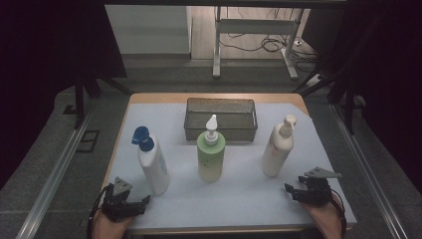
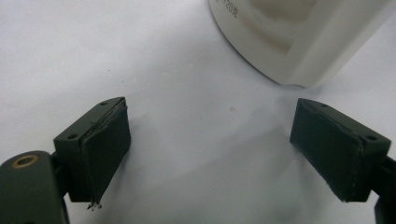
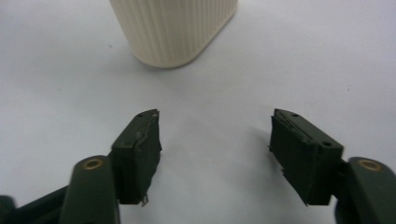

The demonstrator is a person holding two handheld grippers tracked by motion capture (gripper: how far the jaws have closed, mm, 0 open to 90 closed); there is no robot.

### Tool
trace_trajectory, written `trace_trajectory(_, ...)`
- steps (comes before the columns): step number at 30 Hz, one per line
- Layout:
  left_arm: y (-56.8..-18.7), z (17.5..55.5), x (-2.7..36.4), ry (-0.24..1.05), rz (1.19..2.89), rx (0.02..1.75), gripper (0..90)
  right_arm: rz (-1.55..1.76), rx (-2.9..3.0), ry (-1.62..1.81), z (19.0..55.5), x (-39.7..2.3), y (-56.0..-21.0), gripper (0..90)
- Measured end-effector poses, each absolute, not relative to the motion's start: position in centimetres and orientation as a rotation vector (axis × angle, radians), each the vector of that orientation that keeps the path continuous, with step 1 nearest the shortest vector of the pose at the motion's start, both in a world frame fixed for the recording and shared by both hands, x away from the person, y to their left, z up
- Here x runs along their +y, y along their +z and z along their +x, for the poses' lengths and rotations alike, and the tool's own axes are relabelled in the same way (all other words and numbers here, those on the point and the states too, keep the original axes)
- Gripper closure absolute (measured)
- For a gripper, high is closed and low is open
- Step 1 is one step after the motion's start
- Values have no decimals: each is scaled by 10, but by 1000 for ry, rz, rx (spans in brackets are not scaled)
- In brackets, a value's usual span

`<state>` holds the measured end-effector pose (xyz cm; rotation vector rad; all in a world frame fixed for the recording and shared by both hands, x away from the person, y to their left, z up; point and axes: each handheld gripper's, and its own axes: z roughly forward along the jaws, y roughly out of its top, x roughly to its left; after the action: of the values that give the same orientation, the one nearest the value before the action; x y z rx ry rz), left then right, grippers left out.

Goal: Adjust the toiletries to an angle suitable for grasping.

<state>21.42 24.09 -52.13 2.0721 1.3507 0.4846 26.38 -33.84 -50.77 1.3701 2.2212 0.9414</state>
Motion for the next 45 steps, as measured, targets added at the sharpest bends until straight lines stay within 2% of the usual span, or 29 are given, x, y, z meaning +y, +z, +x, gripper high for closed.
trace_trajectory(1, -521, 214, 241, 485, 2072, 1351, 119, 1359, 2231, 962, 262, -337, -505, 399)
trace_trajectory(7, -521, 214, 241, 484, 2072, 1351, 119, 1316, 2236, 988, 259, -332, -501, 441)
trace_trajectory(11, -521, 214, 241, 484, 2071, 1351, 119, 1272, 2235, 1048, 256, -326, -493, 547)
trace_trajectory(19, -521, 214, 241, 485, 2071, 1351, 119, 1277, 2276, 1117, 258, -320, -490, 665)
trace_trajectory(21, -521, 214, 241, 485, 2071, 1351, 120, 1248, 2309, 1114, 258, -314, -491, 751)
trace_trajectory(23, -521, 214, 241, 485, 2071, 1351, 120, 1227, 2318, 1118, 258, -311, -491, 786)
trace_trajectory(35, -521, 214, 241, 486, 2070, 1352, 120, 1179, 2330, 1180, 262, -294, -487, 891)
trace_trajectory(45, -521, 214, 241, 486, 2069, 1351, 120, 1164, 2327, 1141, 277, -269, -485, 892)
